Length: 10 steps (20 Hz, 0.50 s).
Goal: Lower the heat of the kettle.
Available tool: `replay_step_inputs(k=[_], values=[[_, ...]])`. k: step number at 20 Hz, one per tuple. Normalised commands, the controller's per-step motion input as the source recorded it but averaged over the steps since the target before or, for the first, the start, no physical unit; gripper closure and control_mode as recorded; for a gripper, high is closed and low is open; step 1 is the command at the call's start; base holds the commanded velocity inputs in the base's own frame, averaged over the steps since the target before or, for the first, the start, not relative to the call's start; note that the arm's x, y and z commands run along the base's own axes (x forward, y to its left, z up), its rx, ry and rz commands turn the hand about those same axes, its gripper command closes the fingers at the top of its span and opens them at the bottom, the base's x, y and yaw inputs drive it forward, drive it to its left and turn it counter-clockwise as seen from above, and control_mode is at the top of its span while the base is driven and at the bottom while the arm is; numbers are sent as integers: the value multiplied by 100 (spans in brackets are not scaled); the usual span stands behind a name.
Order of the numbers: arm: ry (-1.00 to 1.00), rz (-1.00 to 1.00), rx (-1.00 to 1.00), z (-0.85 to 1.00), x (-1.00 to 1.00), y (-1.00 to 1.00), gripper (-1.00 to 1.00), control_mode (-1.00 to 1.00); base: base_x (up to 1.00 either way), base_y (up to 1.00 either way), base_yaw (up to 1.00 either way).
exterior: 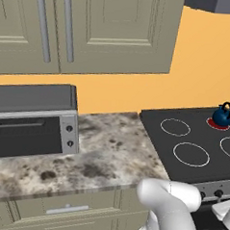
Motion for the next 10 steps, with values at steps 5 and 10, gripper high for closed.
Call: replay_step_inputs(k=[5, 10], values=[[0, 0, 0, -9, 10, 0, -100, -100, 0, 0, 0], [0, 0, 0, -2, 6, 0, -100, -100, 0, 0, 0]])
